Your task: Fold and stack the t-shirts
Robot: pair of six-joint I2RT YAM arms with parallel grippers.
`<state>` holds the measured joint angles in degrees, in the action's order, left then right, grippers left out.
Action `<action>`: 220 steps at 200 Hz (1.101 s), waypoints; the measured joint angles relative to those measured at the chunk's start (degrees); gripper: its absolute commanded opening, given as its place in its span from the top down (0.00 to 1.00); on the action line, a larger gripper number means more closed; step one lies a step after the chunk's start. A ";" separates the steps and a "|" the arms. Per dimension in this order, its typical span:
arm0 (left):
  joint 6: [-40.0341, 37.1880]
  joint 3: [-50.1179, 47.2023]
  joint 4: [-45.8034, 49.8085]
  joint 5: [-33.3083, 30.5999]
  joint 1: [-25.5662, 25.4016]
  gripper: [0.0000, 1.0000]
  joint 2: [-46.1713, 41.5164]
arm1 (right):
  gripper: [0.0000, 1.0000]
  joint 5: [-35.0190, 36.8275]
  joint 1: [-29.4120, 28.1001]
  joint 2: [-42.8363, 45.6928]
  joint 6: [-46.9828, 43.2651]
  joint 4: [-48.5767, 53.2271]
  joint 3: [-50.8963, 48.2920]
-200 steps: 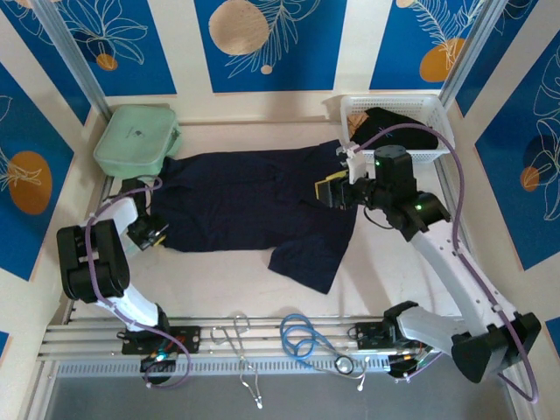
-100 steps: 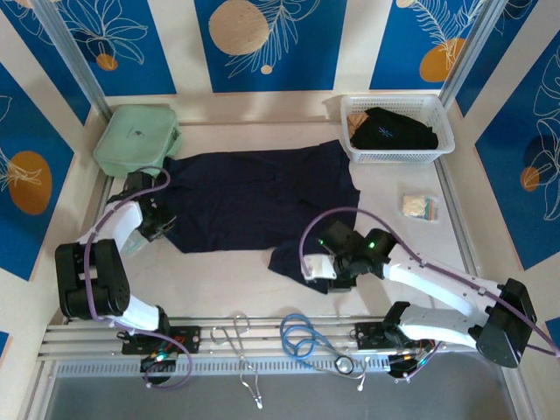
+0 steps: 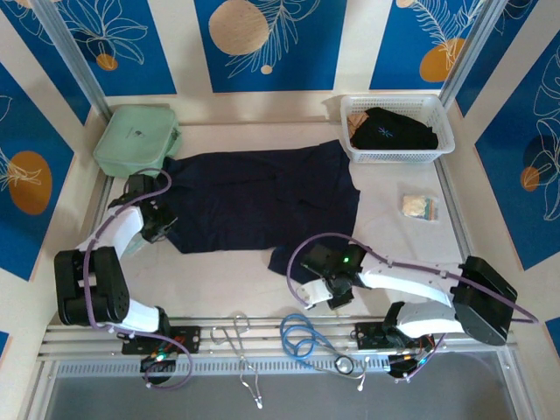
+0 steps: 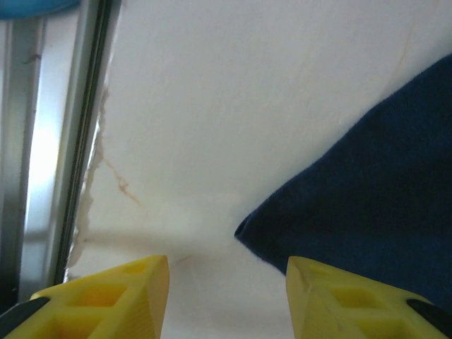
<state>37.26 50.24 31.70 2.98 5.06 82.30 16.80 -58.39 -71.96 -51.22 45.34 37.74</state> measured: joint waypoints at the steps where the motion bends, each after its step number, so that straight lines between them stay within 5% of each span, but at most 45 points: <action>1: 0.00 0.00 0.02 -0.02 0.00 1.00 -0.07 | 0.55 -0.02 -0.02 -0.20 -0.02 -0.17 0.00; 45: -0.02 0.00 0.00 -0.48 0.00 1.00 -1.25 | 0.69 0.90 -0.90 -6.19 1.14 -4.35 0.00; 98: -0.02 -0.79 -0.07 -0.68 0.00 1.00 -1.25 | 1.00 3.04 -1.25 -6.95 3.45 -4.63 0.66; 220: 2.60 -8.66 2.32 -0.70 -0.22 1.00 -12.39 | 1.00 7.43 -6.51 15.34 11.50 12.33 -1.66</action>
<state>39.86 41.58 34.02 2.28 4.84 69.91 24.23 -64.90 -56.62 -39.72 57.67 36.07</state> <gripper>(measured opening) 0.064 0.049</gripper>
